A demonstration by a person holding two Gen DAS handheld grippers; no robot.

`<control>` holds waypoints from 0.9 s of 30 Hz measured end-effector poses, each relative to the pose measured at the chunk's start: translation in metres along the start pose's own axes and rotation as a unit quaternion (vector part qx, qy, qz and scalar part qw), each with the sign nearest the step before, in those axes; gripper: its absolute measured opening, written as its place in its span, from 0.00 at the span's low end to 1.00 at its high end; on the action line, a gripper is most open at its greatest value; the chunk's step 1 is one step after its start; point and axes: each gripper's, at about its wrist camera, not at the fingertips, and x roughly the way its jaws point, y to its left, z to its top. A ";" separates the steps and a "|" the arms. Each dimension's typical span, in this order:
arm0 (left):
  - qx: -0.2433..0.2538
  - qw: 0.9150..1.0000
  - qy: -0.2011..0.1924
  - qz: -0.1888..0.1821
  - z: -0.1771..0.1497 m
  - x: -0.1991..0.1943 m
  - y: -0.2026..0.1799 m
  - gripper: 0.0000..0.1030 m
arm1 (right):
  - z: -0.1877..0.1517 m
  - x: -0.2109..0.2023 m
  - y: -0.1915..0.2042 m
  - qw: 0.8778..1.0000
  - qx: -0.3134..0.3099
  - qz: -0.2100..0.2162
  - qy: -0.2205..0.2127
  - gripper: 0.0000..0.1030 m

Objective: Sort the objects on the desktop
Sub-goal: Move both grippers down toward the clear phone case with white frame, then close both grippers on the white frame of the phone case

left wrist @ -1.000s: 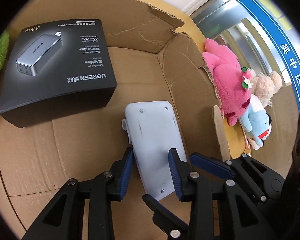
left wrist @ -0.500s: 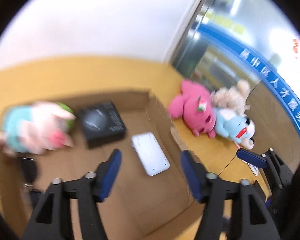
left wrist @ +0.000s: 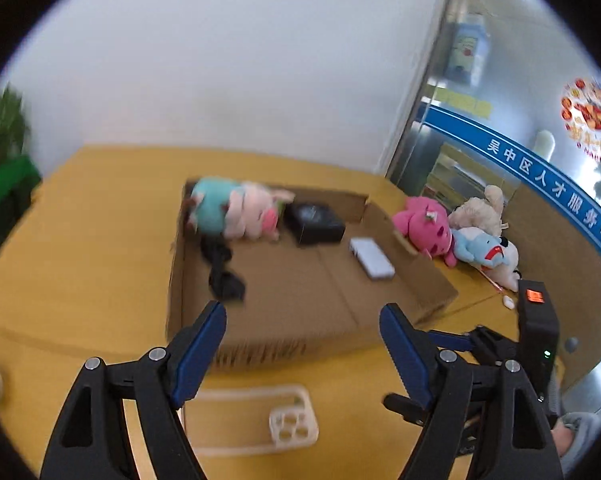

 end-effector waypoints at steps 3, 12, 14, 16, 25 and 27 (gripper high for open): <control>-0.035 0.999 0.034 0.024 -0.030 0.008 0.037 0.77 | -0.012 0.027 0.021 1.000 0.012 0.016 0.018 1.00; -0.065 0.988 0.126 0.065 -0.078 0.051 0.087 0.54 | -0.027 0.074 0.044 0.999 0.023 -0.001 0.041 0.97; -0.079 0.985 0.143 0.060 -0.084 0.058 0.091 0.43 | -0.032 0.077 0.045 0.998 0.032 -0.021 0.042 0.93; -0.082 0.982 0.154 0.068 -0.091 0.060 0.094 0.40 | -0.035 0.079 0.044 0.998 0.038 -0.018 0.045 0.89; -0.097 0.980 0.163 0.063 -0.101 0.068 0.100 0.21 | -0.047 0.097 0.045 0.997 0.037 -0.012 0.071 0.63; -0.096 0.980 0.163 0.065 -0.101 0.068 0.099 0.20 | -0.049 0.098 0.047 0.997 0.032 -0.014 0.071 0.59</control>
